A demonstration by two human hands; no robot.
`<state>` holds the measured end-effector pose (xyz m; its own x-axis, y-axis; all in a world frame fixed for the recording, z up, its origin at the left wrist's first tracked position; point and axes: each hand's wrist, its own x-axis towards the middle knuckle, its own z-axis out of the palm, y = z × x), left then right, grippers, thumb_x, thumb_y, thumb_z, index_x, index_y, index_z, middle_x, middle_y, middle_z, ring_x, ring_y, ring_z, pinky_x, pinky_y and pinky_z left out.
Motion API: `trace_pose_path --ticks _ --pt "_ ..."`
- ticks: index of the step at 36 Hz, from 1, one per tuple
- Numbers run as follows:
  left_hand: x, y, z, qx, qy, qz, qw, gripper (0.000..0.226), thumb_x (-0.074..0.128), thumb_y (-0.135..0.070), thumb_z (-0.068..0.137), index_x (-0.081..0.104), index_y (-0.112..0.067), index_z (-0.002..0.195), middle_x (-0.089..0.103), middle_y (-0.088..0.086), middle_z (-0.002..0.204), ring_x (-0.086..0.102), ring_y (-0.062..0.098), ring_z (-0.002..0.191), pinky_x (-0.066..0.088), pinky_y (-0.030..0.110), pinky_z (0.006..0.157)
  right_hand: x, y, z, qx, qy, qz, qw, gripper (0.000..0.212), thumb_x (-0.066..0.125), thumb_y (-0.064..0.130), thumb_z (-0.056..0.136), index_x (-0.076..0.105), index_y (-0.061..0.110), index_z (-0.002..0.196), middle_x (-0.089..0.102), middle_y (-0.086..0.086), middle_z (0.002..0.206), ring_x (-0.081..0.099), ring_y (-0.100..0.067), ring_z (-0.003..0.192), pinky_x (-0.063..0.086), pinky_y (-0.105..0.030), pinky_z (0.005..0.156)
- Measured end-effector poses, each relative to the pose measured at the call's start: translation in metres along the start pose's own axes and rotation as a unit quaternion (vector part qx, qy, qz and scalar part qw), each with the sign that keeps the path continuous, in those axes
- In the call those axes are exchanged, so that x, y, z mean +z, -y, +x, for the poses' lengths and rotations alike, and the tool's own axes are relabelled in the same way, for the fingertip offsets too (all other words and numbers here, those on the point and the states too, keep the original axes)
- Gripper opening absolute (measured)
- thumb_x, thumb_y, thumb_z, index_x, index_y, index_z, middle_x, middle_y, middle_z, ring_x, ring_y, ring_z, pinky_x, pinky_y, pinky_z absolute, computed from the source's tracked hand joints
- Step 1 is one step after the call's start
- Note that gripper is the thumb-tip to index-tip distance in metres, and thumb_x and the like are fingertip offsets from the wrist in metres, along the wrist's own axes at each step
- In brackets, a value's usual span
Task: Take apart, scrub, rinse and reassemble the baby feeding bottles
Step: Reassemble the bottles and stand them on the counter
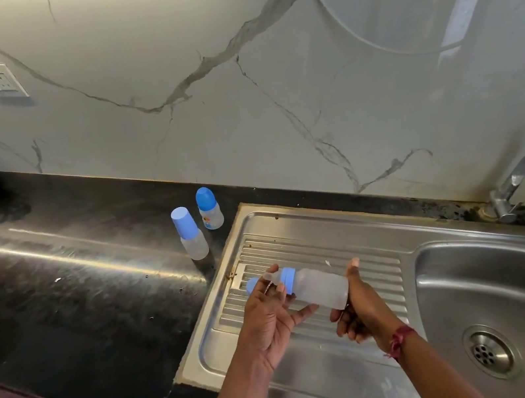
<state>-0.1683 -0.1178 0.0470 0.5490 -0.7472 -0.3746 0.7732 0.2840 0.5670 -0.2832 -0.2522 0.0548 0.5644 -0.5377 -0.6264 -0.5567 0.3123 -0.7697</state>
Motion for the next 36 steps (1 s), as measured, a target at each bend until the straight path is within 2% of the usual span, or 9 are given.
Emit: trace_pose_path --ticks 5,9,12,14,20,24,28,32,36 --pt "0.002 0.000 0.004 -0.006 -0.017 -0.013 1.000 0.068 0.070 -0.003 0.078 0.045 -0.006 0.140 0.049 0.031 0.139 0.058 0.045 0.120 0.055 0.062 0.078 0.000 -0.003 0.006 -0.037 -0.019 0.043 0.998 0.091 0.010 0.080 0.082 0.057 0.011 0.117 0.072 -0.025 0.083 0.065 -0.027 0.054 0.049 -0.027 0.046" --pt "0.004 -0.004 0.011 -0.006 -0.006 -0.021 1.000 0.061 0.074 -0.003 0.075 0.051 -0.008 0.131 0.054 0.030 0.134 0.063 0.044 0.112 0.057 0.060 0.075 -0.006 -0.001 0.005 -0.197 -0.041 0.034 0.979 0.059 0.039 0.073 0.089 0.055 0.030 0.125 0.061 -0.006 0.123 0.066 -0.021 0.099 0.059 -0.028 0.069" --pt "0.005 -0.008 0.017 -0.013 -0.010 -0.025 1.000 0.051 0.070 0.002 0.084 0.053 -0.008 0.130 0.052 0.029 0.136 0.059 0.048 0.117 0.058 0.061 0.073 -0.013 0.000 0.005 -0.277 0.016 0.038 0.960 0.053 0.078 0.041 0.074 0.058 0.035 0.123 0.057 0.003 0.130 0.060 -0.020 0.113 0.060 -0.038 0.081" --pt "0.004 -0.009 0.022 -0.012 -0.010 -0.022 1.000 0.050 0.065 0.002 0.082 0.055 -0.009 0.130 0.051 0.028 0.136 0.056 0.050 0.121 0.058 0.060 0.072 -0.014 0.001 0.007 -0.298 0.002 -0.006 0.954 0.052 0.084 0.018 0.073 0.061 0.036 0.116 0.058 0.006 0.127 0.059 -0.019 0.112 0.060 -0.043 0.081" --pt "0.008 -0.018 0.029 -0.016 0.020 0.019 0.999 0.093 0.097 -0.016 0.053 0.052 -0.014 0.134 0.056 0.023 0.134 0.059 0.044 0.120 0.054 0.063 0.081 -0.016 0.009 0.015 -0.262 -0.013 0.058 0.963 0.030 0.073 0.013 0.087 0.065 0.024 0.114 0.065 -0.007 0.118 0.067 -0.025 0.099 0.061 -0.043 0.075" --pt "0.010 -0.020 0.032 -0.013 0.024 0.025 0.999 0.071 0.072 -0.007 0.078 0.044 -0.013 0.142 0.050 0.023 0.140 0.053 0.042 0.128 0.054 0.062 0.083 -0.012 0.018 0.010 -0.206 -0.029 0.057 0.976 0.038 0.058 0.046 0.088 0.066 0.017 0.110 0.072 -0.016 0.095 0.071 -0.028 0.072 0.059 -0.037 0.064" --pt "0.015 -0.019 0.033 -0.015 0.026 0.012 0.999 0.072 0.076 -0.007 0.075 0.046 -0.014 0.140 0.050 0.024 0.138 0.055 0.042 0.125 0.055 0.061 0.080 -0.009 0.019 0.011 -0.170 -0.029 0.059 0.983 0.060 0.036 0.063 0.090 0.063 0.014 0.112 0.071 -0.022 0.074 0.066 -0.029 0.059 0.055 -0.032 0.054" --pt "0.013 -0.019 0.036 -0.018 0.013 -0.004 1.000 0.063 0.064 -0.002 0.081 0.047 -0.014 0.140 0.050 0.023 0.139 0.055 0.043 0.125 0.056 0.059 0.075 -0.007 0.016 0.012 -0.134 -0.007 0.053 0.990 0.073 0.016 0.070 0.089 0.059 0.018 0.115 0.071 -0.026 0.076 0.067 -0.031 0.059 0.055 -0.031 0.054" --pt "0.014 -0.022 0.036 -0.020 -0.001 -0.012 1.000 0.063 0.067 -0.003 0.075 0.050 -0.014 0.135 0.052 0.023 0.137 0.061 0.041 0.118 0.058 0.057 0.070 -0.007 0.013 0.013 -0.177 -0.053 0.032 0.982 0.070 0.022 0.081 0.087 0.056 0.029 0.121 0.071 -0.017 0.099 0.072 -0.025 0.075 0.059 -0.033 0.061"
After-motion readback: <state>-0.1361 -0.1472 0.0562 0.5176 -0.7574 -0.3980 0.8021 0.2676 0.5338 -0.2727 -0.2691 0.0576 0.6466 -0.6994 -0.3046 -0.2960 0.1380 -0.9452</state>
